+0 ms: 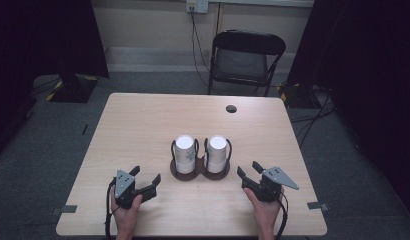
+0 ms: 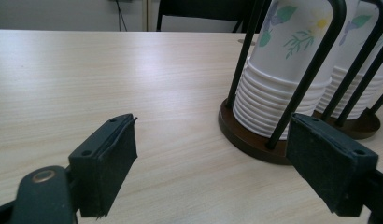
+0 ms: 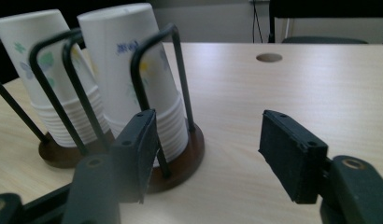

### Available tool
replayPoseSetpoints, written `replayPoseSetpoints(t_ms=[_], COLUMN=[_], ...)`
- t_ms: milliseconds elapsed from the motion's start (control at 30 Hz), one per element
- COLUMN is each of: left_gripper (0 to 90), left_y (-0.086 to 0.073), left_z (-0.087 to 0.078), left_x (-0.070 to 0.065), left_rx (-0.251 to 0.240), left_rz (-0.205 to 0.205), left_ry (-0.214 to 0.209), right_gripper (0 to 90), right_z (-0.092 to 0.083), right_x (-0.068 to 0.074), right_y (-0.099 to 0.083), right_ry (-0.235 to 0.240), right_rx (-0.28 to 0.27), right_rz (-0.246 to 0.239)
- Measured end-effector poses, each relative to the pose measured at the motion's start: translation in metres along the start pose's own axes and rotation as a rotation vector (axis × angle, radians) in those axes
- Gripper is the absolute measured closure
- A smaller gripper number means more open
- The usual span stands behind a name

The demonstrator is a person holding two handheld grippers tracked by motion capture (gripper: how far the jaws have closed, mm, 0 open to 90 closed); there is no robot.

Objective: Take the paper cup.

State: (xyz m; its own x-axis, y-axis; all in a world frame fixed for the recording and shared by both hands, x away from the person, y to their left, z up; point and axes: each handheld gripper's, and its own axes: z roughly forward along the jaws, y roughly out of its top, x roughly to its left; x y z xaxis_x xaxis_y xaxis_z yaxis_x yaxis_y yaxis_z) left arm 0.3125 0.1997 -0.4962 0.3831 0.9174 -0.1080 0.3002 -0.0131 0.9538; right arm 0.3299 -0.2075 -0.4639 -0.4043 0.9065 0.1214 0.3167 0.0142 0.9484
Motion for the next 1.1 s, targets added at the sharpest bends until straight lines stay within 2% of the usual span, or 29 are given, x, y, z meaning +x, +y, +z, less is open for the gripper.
replayPoseSetpoints(t_ms=[133, 233, 367, 567, 700, 833, 1100], left_gripper=[16.0, 16.4, 17.1, 16.8, 16.1, 16.0, 16.0], left_y=[0.000, 0.000, 0.000, -0.001, -0.002, -0.001, -0.001], left_z=[0.000, 0.000, 0.000, -0.002, -0.004, -0.003, -0.003], left_x=[-0.002, -0.001, -0.002, -0.001, 0.000, 0.000, 0.000], left_rx=[0.008, 0.006, -0.001, -0.013, -0.038, -0.033, -0.032], left_rz=[0.022, 0.021, 0.018, 0.017, 0.027, 0.016, 0.020], left_ry=[0.003, 0.001, 0.000, -0.010, -0.054, -0.048, -0.044], right_gripper=[39.4, 38.5, 37.5, 35.6, 35.2, 38.4, 36.0], right_z=[0.001, 0.002, 0.004, 0.006, 0.010, 0.019, 0.044], right_x=[0.009, 0.013, 0.018, 0.025, 0.029, 0.034, 0.039], right_y=[0.008, 0.013, 0.025, 0.041, 0.049, 0.062, 0.079], right_ry=[0.036, 0.053, 0.112, 0.150, 0.162, 0.193, 0.227], right_rx=[-0.028, -0.037, -0.044, -0.075, -0.076, -0.079, -0.049], right_rz=[-0.023, -0.037, -0.049, -0.069, -0.083, -0.125, -0.170])
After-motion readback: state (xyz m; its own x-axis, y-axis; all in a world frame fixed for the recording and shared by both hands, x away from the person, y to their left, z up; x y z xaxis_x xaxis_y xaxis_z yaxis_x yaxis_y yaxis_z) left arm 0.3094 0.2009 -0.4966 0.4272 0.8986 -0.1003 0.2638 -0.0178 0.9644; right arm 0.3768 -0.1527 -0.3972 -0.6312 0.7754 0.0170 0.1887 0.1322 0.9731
